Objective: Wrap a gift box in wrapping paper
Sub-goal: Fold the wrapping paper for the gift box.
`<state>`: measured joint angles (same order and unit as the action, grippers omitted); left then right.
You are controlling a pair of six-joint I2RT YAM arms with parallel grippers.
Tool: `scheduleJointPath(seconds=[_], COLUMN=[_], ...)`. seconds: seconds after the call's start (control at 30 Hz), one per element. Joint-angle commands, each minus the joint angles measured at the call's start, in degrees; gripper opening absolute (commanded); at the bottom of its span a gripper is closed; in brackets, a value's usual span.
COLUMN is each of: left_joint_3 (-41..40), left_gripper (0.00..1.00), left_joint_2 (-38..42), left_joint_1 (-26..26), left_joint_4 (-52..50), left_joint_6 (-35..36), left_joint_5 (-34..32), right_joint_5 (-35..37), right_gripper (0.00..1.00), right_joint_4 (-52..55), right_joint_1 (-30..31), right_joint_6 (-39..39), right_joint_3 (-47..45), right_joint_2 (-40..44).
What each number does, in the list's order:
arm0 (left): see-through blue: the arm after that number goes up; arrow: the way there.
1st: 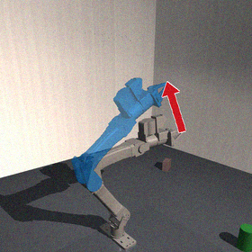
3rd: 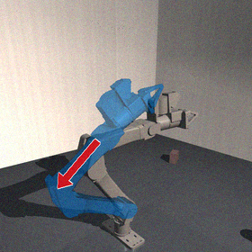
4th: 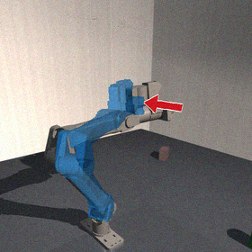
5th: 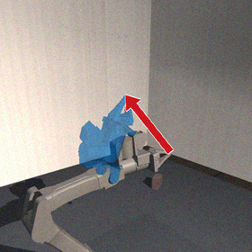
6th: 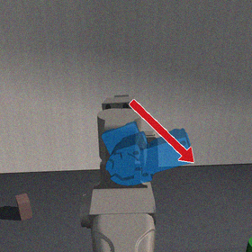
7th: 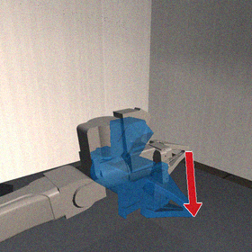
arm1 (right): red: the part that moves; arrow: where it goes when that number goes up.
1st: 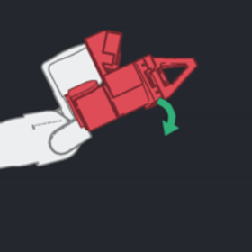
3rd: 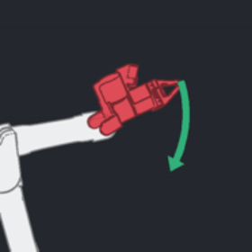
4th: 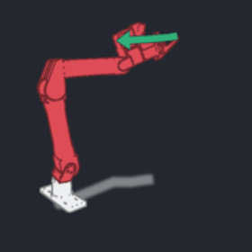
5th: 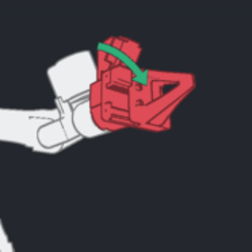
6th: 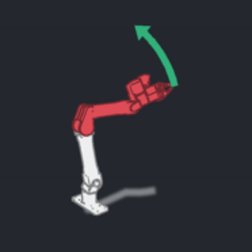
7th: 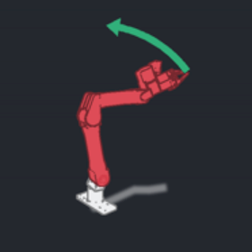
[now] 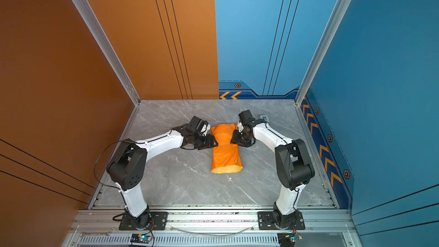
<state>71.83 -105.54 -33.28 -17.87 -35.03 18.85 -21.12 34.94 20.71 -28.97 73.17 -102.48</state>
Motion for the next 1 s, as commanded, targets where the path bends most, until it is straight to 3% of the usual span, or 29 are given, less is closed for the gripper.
scheduleJointPath(seconds=[0.0,0.17,0.23,0.3,0.63,0.77,0.97], left_joint_3=[1.99,5.06,5.26,5.16,4.56,5.33,5.51], left_gripper=[0.58,0.49,0.46,0.45,0.45,0.45,0.56], left_joint_2=[-1.75,-4.18,-4.62,-4.85,-4.52,-4.40,-2.27], left_joint_1=[-0.65,-1.77,-1.88,-1.79,-1.92,-2.13,-1.10], left_joint_4=[0.66,-0.72,-1.98,-2.97,-3.49,-3.96,-4.14], left_joint_6=[-0.32,0.45,0.86,1.39,2.05,2.75,1.64], left_joint_5=[0.12,-1.45,-3.08,-4.02,-4.54,-4.54,-4.15], right_joint_5=[2.32,-0.46,-1.34,-1.70,3.77,3.83,6.47], right_gripper=[0.46,0.51,0.66,0.73,0.76,0.74,0.45], right_joint_4=[3.20,2.51,2.59,2.97,10.31,10.24,10.72], right_joint_1=[0.74,0.91,0.71,-0.06,0.42,1.31,1.44], right_joint_6=[-0.56,-1.23,-1.25,-1.26,2.75,3.39,2.33], right_joint_3=[-0.30,0.00,0.31,0.39,5.42,7.47,6.51], right_joint_2=[0.73,1.52,2.19,3.13,-1.06,-4.44,-4.95])
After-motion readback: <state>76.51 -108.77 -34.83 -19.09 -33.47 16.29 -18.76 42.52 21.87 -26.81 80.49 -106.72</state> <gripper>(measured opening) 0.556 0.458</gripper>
